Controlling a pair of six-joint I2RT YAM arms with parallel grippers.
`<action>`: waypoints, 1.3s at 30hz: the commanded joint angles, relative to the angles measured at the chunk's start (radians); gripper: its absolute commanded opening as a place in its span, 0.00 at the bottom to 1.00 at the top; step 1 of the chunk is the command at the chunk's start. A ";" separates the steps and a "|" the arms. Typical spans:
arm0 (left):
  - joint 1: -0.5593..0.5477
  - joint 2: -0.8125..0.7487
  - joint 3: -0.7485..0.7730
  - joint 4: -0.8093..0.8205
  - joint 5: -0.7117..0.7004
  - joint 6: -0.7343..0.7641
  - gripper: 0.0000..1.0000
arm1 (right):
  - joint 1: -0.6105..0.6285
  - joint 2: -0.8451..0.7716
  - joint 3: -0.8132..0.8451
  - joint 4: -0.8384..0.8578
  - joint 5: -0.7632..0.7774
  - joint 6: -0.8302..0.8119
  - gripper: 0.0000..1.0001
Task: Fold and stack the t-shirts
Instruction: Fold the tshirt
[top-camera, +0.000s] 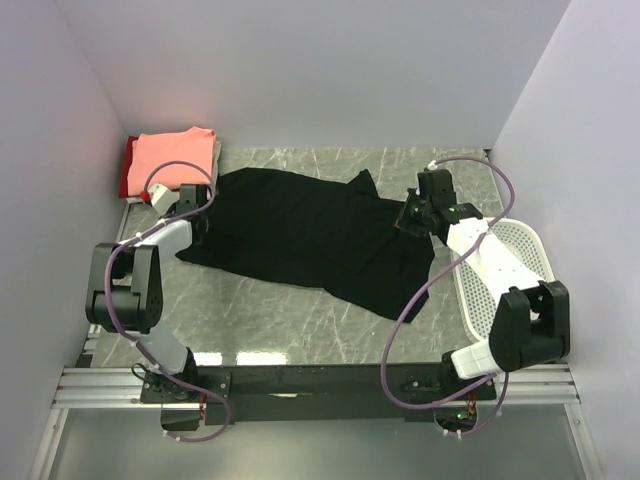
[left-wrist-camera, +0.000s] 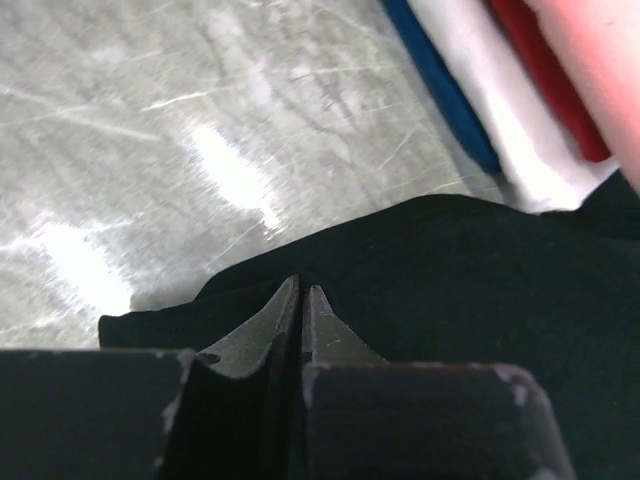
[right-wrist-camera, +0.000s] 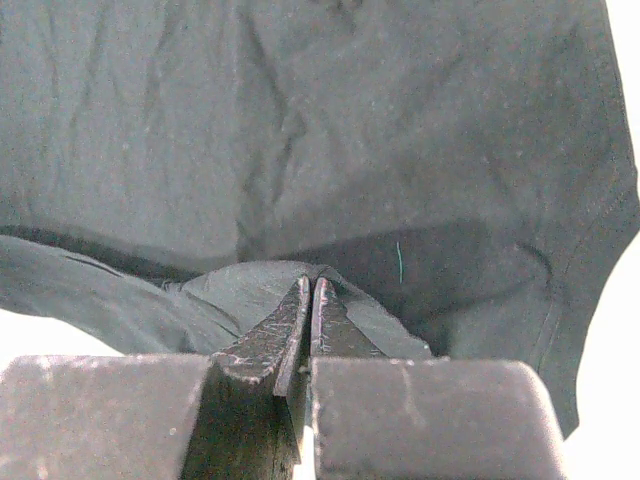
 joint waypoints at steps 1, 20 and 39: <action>0.004 0.020 0.061 0.073 0.003 0.044 0.09 | -0.023 0.025 -0.016 0.065 0.004 -0.001 0.00; 0.045 -0.156 0.000 0.108 0.118 0.032 0.61 | 0.008 -0.128 -0.166 0.086 -0.054 0.052 0.63; 0.050 -0.406 -0.327 0.182 0.219 -0.066 0.61 | 0.273 -0.530 -0.600 0.085 0.064 0.420 0.62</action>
